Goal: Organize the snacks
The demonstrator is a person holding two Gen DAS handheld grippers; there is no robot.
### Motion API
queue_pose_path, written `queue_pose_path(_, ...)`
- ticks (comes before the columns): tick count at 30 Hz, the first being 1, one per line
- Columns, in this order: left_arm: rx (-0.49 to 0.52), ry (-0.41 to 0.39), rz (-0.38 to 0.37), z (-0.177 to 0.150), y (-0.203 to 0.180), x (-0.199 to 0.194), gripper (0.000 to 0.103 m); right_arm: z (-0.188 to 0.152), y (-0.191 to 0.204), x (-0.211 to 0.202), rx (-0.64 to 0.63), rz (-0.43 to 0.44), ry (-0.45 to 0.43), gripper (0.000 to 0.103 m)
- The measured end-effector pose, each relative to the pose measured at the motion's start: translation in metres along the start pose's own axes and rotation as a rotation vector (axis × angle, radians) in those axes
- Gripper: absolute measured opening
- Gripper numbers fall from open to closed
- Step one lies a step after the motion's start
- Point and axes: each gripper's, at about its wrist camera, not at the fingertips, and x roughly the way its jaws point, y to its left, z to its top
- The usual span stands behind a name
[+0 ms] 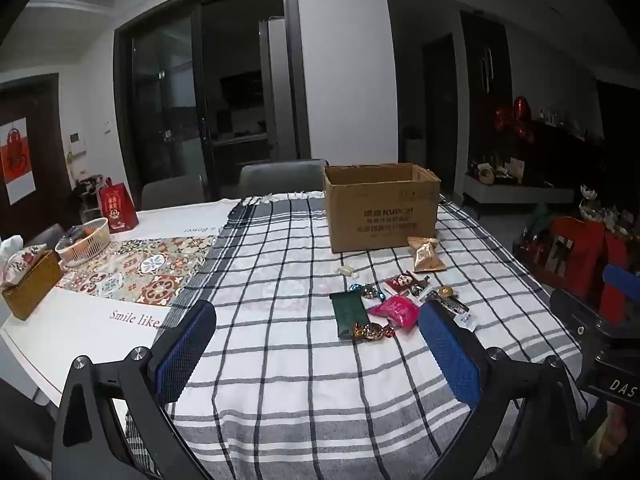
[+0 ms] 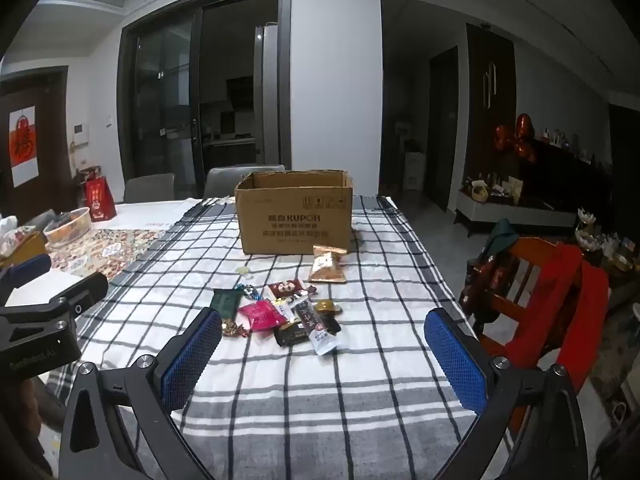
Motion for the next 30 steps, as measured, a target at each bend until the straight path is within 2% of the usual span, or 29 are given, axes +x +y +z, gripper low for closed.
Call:
queue_pose_path(1, -0.002, 0.004, -0.005, 0.0, 0.001, 0.002, 0.103, 0.0, -0.001, 0.0, 0.003, 0.002, -0.005, 0.102)
queue_pose_path(2, 0.002, -0.029, 0.01, -0.001, 0.0, -0.001, 0.103, 0.0, -0.001, -0.001, 0.0, 0.0, -0.006, 0.102)
queue_pose_path(9, 0.01, -0.051, 0.017, -0.003, -0.003, -0.006, 0.103, -0.001, 0.002, 0.0, -0.008, -0.001, 0.003, 0.102)
queue_pose_path(16, 0.014, -0.051, 0.017, 0.003, -0.005, -0.009, 0.103, 0.001, 0.001, 0.004, -0.006, 0.019, 0.024, 0.102)
queue_pose_path(30, 0.013, -0.047, 0.007, 0.004, -0.004, -0.01, 0.103, 0.003, 0.001, 0.0, -0.011, 0.018, 0.009, 0.102)
